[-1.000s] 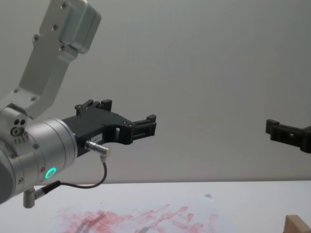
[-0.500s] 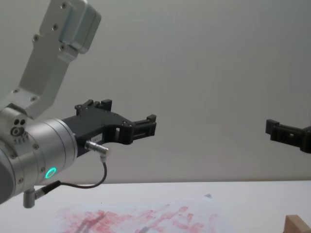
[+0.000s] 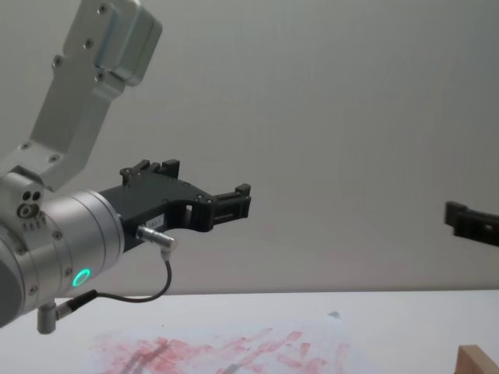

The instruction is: Use the one hand to pick up the stamp and affix it onto the A4 paper.

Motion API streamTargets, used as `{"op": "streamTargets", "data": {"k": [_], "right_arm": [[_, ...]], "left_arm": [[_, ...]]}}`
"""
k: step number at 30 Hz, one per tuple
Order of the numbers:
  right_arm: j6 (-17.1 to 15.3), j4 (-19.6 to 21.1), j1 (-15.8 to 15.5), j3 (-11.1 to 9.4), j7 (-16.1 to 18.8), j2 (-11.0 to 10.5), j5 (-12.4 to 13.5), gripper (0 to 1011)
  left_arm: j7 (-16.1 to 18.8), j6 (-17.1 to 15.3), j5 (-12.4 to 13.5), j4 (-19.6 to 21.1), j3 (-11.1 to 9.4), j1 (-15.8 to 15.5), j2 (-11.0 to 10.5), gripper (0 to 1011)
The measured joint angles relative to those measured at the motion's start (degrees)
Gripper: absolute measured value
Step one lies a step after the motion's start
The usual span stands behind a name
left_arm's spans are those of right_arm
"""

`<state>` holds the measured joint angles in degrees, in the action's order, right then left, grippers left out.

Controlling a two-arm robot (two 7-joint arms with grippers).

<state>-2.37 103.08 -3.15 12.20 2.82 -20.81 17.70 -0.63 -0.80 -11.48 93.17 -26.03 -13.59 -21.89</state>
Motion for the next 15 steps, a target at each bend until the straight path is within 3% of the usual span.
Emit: {"op": "streamTargets", "data": {"k": [7,15], "right_arm": [[-2.25,3.91,-5.33,-1.28,-3.06,-2.73,3.04,1001],[-6.02,6.25,-8.9,-2.05,-5.52,-4.32,5.31,1001]], "left_arm": [[0.0,0.0,0.0,0.0,0.0,0.0,0.0,1001],[0.0,0.0,0.0,0.0,0.0,0.0,0.0,1001]]}}
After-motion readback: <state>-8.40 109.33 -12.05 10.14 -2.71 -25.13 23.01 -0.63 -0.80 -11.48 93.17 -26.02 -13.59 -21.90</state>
